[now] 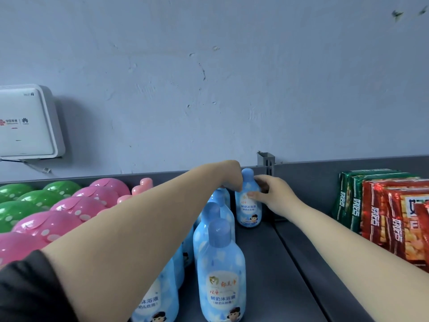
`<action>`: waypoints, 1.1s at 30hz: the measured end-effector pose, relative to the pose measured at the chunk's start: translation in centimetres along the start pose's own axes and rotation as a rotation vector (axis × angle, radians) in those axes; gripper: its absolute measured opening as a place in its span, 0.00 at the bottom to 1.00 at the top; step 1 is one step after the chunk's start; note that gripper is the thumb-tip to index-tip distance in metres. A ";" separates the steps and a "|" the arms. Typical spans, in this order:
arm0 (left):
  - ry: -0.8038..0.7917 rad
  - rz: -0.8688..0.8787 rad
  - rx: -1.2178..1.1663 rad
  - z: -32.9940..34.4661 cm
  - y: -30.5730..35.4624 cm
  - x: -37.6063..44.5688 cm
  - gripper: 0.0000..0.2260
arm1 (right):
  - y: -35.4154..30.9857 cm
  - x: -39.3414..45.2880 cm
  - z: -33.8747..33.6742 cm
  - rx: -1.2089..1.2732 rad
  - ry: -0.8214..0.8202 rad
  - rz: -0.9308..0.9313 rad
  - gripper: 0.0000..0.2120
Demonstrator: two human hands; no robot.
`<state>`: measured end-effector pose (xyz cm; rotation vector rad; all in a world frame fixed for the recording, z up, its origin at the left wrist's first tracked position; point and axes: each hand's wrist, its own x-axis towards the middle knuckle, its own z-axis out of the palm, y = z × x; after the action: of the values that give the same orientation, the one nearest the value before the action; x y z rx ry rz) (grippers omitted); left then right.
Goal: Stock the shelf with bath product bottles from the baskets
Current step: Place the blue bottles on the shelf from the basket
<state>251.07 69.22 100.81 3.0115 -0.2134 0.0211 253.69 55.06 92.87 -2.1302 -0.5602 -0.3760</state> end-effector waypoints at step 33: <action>0.509 0.377 0.125 -2.9 0.6 -16.2 0.12 | -13.9 -12.2 -6.9 -0.987 0.168 -0.301 0.15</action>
<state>234.93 71.29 103.38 2.9076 -0.7336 0.8447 235.65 53.45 100.75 -2.8935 -0.6776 -1.1802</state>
